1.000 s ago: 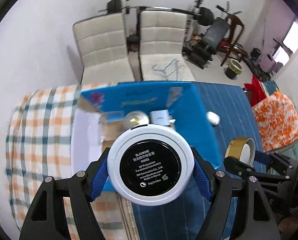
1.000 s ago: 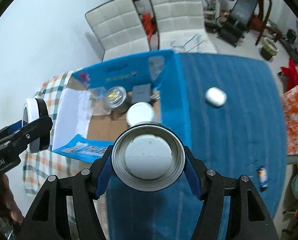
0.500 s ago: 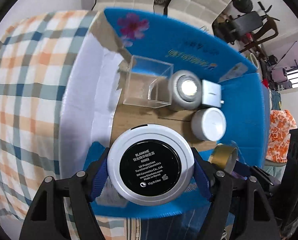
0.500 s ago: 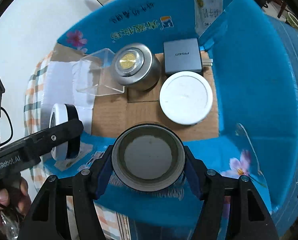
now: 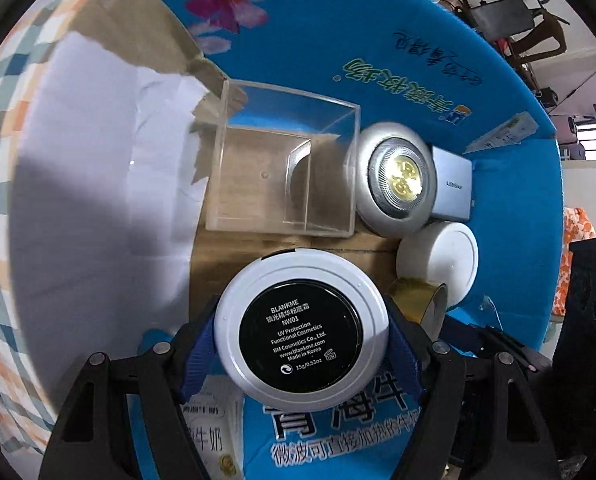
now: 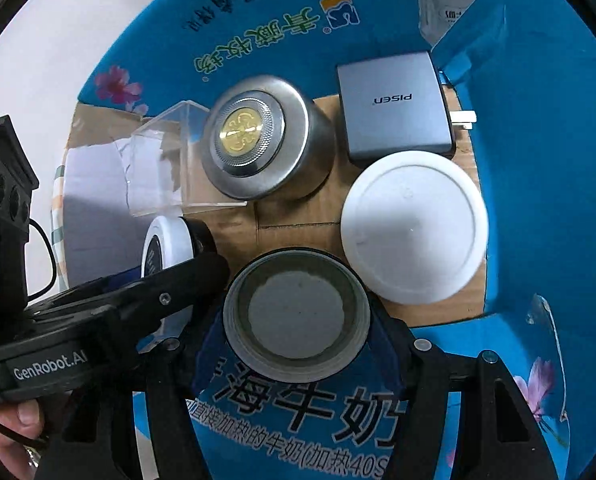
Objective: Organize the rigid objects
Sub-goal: 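Carry the compact with the left tool while the right tool carries the silver lid into the box, then open both tools and withdraw them from the box toward the remaining items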
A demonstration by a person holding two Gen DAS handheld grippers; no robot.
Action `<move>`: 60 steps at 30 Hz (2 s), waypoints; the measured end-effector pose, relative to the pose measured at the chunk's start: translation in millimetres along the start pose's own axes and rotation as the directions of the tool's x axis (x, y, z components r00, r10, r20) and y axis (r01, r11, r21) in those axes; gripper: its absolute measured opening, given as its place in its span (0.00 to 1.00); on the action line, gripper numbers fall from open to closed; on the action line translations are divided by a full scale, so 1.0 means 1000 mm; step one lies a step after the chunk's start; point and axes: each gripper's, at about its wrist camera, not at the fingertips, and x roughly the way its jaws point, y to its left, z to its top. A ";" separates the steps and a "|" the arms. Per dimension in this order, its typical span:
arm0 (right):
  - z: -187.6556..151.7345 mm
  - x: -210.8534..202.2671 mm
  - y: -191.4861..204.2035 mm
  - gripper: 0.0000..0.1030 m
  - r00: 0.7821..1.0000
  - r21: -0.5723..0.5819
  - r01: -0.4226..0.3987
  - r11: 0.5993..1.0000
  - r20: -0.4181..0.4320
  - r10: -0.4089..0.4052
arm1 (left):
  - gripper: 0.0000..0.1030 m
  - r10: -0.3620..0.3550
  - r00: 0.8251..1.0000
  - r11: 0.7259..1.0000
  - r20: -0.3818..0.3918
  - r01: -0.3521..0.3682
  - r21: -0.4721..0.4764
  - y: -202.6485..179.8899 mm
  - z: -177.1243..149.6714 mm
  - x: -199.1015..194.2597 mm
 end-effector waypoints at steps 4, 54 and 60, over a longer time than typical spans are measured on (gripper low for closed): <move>0.004 0.009 0.004 0.75 1.000 -0.007 0.028 1.000 -0.009 -0.028 | 0.71 -0.016 0.999 1.000 -0.028 0.015 -0.027 0.009 0.003 0.007; -0.146 -0.215 0.057 1.00 0.912 -0.211 0.278 0.937 0.365 -0.188 | 1.00 0.258 0.851 0.947 0.457 -0.318 0.057 -0.063 -0.120 -0.166; -0.165 -0.246 0.050 1.00 0.906 -0.213 0.242 0.947 0.400 -0.141 | 1.00 0.254 0.830 0.943 0.496 -0.326 0.062 -0.079 -0.142 -0.189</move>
